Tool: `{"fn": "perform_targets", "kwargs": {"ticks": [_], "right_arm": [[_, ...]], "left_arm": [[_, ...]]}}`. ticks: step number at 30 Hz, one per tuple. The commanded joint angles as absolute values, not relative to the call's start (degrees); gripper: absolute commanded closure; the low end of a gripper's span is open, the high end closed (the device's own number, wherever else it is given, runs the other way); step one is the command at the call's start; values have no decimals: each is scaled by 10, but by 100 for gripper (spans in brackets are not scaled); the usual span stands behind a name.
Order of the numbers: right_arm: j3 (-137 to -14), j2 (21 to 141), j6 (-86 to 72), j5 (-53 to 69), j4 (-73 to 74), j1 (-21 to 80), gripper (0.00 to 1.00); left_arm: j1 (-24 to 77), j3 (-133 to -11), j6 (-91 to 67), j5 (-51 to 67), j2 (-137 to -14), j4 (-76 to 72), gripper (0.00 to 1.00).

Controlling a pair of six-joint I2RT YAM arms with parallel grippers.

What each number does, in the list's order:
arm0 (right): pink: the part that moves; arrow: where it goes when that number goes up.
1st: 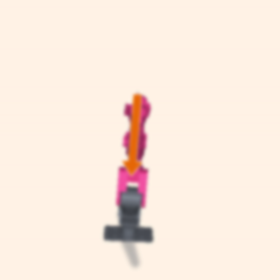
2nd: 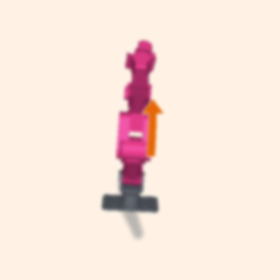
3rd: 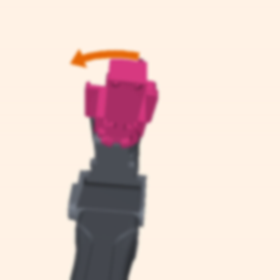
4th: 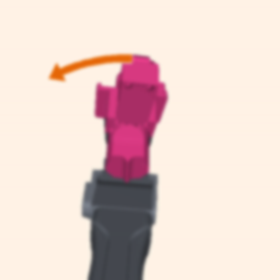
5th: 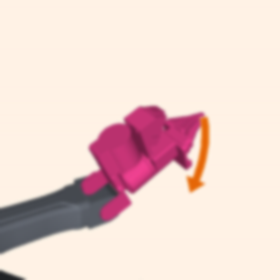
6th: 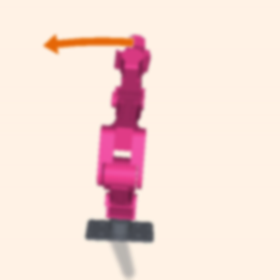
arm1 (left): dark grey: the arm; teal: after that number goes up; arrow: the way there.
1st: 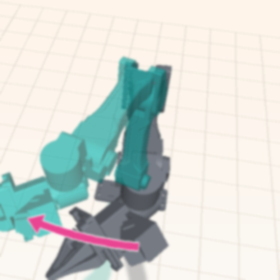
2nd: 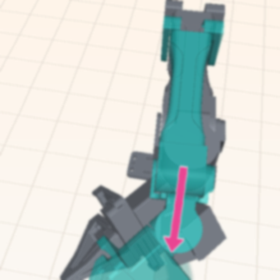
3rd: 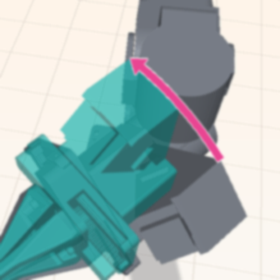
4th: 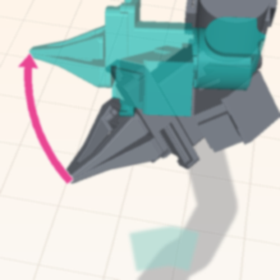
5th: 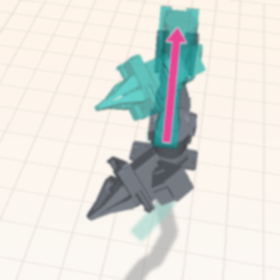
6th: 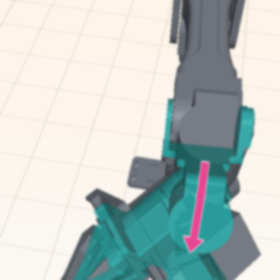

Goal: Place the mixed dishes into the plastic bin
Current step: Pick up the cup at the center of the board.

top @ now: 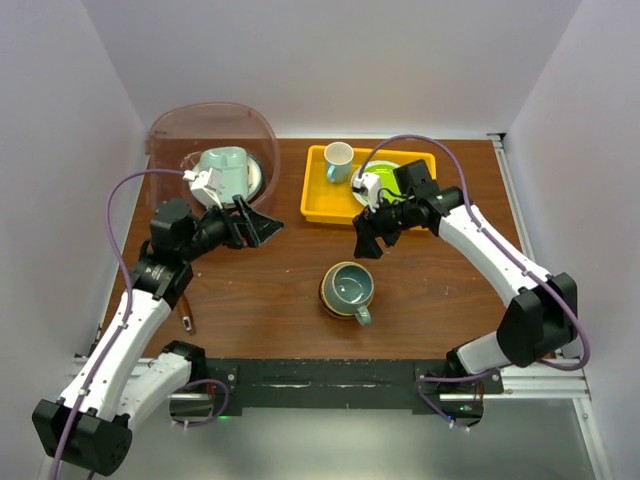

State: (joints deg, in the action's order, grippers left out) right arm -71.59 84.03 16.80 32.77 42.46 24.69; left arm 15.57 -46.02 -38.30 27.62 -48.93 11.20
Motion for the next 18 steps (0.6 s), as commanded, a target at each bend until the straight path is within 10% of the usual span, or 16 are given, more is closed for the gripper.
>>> {"fn": "perform_targets", "kwargs": {"ticks": [1,18], "right_arm": [[-753,813,214,360,461,246,23],[-748,770,352,323,523,285,22]], "left_arm": [[161,-454,-371,270,-481,89,0],[171,-458,-373,265,-486,86,0]]}}
